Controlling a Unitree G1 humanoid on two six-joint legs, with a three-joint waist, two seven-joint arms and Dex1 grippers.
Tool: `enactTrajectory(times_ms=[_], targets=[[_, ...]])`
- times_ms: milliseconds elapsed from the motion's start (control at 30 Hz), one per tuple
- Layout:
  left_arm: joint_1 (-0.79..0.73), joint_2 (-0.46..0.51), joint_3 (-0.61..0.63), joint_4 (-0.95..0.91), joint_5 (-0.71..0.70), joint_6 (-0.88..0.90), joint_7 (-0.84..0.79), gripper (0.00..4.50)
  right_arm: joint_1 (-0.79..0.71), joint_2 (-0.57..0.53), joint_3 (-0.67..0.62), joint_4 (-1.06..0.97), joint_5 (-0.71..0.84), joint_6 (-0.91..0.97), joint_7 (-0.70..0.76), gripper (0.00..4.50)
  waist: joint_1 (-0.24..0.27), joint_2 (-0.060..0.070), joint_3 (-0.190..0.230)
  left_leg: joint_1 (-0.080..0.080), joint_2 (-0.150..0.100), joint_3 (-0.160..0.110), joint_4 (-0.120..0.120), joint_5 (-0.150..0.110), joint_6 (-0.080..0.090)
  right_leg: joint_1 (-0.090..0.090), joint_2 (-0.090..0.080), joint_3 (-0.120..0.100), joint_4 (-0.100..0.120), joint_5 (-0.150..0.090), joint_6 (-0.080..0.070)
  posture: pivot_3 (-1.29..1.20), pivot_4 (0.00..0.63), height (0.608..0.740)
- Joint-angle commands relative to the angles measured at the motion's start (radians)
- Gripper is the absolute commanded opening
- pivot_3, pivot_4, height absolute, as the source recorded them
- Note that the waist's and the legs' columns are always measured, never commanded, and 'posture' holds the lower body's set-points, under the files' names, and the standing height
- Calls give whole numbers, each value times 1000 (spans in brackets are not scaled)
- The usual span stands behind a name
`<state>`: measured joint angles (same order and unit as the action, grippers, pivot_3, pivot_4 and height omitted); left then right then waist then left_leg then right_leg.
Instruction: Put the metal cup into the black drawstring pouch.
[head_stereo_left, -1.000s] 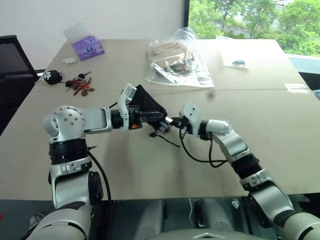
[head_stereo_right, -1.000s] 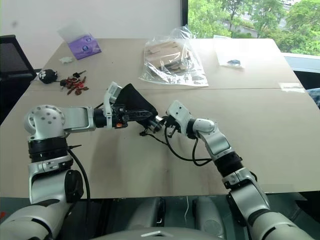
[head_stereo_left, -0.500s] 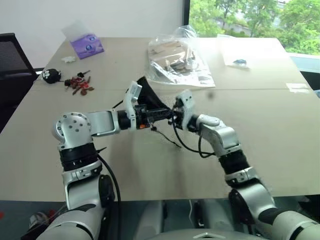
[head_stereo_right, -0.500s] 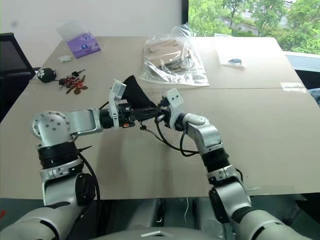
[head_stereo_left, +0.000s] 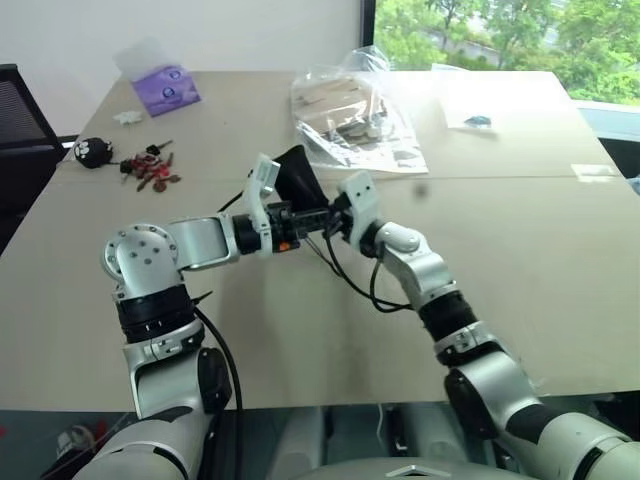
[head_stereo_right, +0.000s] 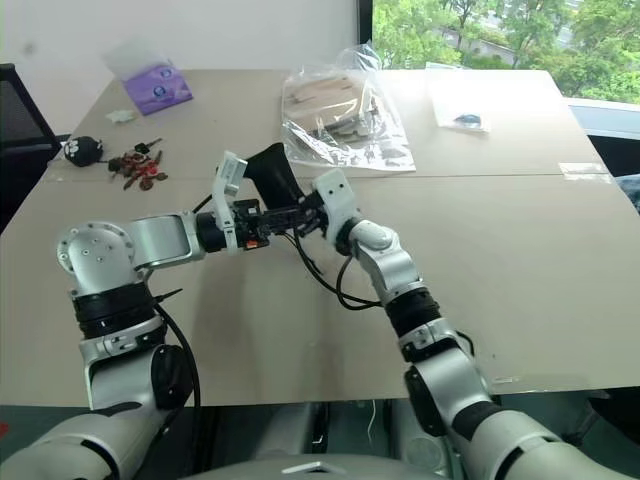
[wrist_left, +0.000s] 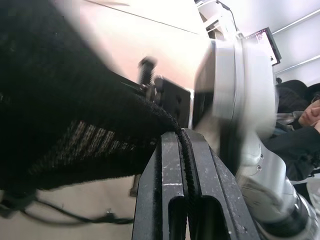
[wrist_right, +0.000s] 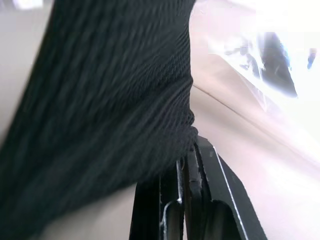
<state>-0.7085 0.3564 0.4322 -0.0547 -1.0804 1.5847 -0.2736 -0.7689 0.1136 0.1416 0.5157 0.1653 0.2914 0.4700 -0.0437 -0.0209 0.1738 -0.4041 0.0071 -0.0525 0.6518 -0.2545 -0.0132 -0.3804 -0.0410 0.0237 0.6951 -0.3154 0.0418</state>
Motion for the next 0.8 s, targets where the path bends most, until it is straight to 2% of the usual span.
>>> enactTrajectory(times_ms=[33, 233, 267, 300, 367, 467, 533, 633, 700, 800], targets=[[-43, -60, 32, 12, -113, 30, -11, 0, -29, -94, 195, 13, -239, -175, 10, 22, 5, 0, 0, 0, -2, -1, 1, 0, 0, 0, 0, -1, 0, 0, 0, 0, 150, 740], [-62, -55, 137, 140, -44, -9, 48, 0, -6, -146, 166, -53, -237, -159, 34, 22, -1, 0, 0, 0, -2, 1, 1, 0, 0, 0, 2, -1, 1, 0, 0, 0, 150, 740], [-68, -47, 147, 165, -33, -21, 52, 0, 3, -160, 163, -84, -228, -138, 57, 504, 0, 0, 0, 0, -2, 1, 1, 0, 0, 0, 2, -1, 1, 0, 0, 0, 150, 740], [-74, -38, 150, 185, -26, -30, 50, 0, 13, -175, 162, -116, -229, -122, 67, 647, -1, 0, 0, 0, -1, 0, 1, 0, 0, 0, 1, -2, 1, 0, 0, 0, 150, 740], [-83, -20, 144, 217, -9, -51, 44, 0, 33, -197, 151, -194, -221, -82, 77, 1370, 1, 0, 0, 0, -1, 0, 1, 0, 0, 0, 1, -1, 0, 0, 0, 0, 150, 740], [-96, 9, 126, 256, 14, -88, 22, 0, 78, -227, 129, -357, -161, 58, 127, 2758, 1, 0, 0, 0, -2, 0, 1, 0, 0, 0, 1, -1, 0, 0, 0, 0, 150, 740], [-103, 31, 111, 281, 26, -107, -5, 0, 105, -245, 84, -470, -109, 151, 132, 2758, 0, 0, 0, 0, -2, 0, 1, 0, 0, 0, 1, -2, 0, 0, 0, 0, 150, 740], [-115, 64, 89, 323, 53, -136, -42, 0, 143, -268, 5, -660, 0, 318, 138, 3532, 4, 0, 0, 0, -2, -1, 1, 0, 0, 0, 1, -2, 0, 0, 0, 0, 150, 740], [-119, 80, 75, 336, 64, -148, -67, 0, 161, -267, -35, -749, 73, 431, 131, 4382, 5, 0, 0, -1, -2, -1, 1, 0, 0, 0, 1, -3, 0, 0, 0, 0, 150, 740], [-130, 101, 53, 358, 86, -172, -100, 0, 204, -276, -70, -847, 165, 567, 127, 4467, 6, 0, 0, -1, -2, -2, 1, 0, 0, 0, 0, -3, 0, 0, 0, 0, 150, 740]])
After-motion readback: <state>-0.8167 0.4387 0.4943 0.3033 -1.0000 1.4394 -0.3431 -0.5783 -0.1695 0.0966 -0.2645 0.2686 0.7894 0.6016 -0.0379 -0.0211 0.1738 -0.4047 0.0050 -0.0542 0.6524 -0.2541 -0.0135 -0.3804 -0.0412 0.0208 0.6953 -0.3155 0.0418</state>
